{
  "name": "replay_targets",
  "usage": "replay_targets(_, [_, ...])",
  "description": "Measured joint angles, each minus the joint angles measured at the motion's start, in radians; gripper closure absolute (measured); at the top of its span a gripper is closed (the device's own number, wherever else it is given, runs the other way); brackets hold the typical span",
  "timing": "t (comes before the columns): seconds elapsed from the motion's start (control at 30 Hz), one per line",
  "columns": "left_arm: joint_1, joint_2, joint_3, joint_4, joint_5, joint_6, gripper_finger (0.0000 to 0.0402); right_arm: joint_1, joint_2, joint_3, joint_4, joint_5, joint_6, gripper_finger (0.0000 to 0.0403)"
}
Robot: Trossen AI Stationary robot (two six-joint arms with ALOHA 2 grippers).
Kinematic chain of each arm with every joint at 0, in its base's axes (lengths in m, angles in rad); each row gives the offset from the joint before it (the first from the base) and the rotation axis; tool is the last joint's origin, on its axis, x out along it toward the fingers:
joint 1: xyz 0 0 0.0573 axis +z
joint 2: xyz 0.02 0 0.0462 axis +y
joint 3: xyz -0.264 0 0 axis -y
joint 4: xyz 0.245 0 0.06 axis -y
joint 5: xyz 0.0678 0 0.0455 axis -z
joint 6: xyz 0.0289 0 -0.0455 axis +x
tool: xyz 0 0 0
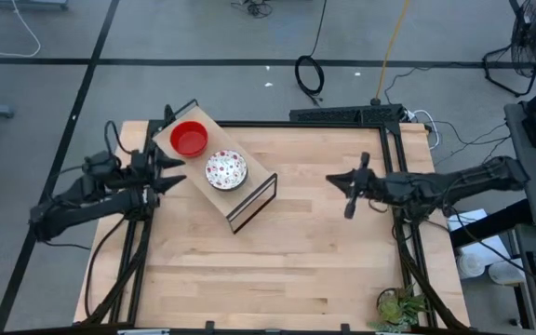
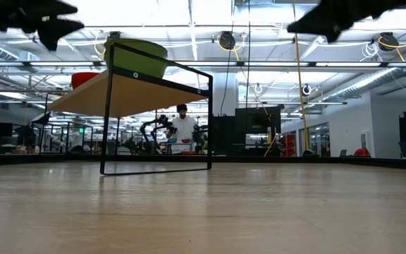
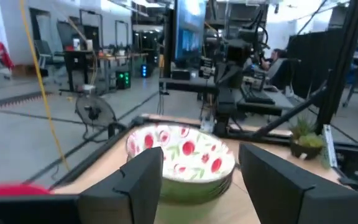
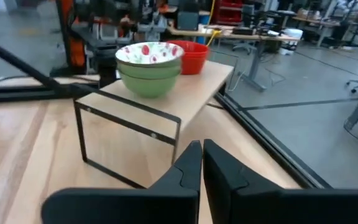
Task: Pick & Place Mini bowls
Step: Return to Home Position
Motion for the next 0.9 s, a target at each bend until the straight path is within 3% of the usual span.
replay_targets(0.13, [0.000, -0.106, -0.105, 0.003, -0.006, -0.016, 0.0188, -0.034, -0.139, -0.137, 0.049, -0.015, 0.067, 0.0401])
replay_targets(0.5, [-0.081, -0.104, -0.318, 0.260, -0.071, -0.020, 0.0188, -0.017, -0.388, -0.326, 0.064, -0.043, 0.124, 0.0402])
replay_targets(0.77, [-0.274, -0.103, -0.330, 0.236, -0.123, -0.020, 0.0188, -0.018, -0.484, -0.405, 0.064, -0.094, 0.110, 0.0403])
replay_targets(0.9, [-0.434, -0.102, -0.330, 0.223, -0.297, -0.046, 0.0188, -0.018, -0.525, -0.429, 0.062, -0.095, 0.057, 0.0403])
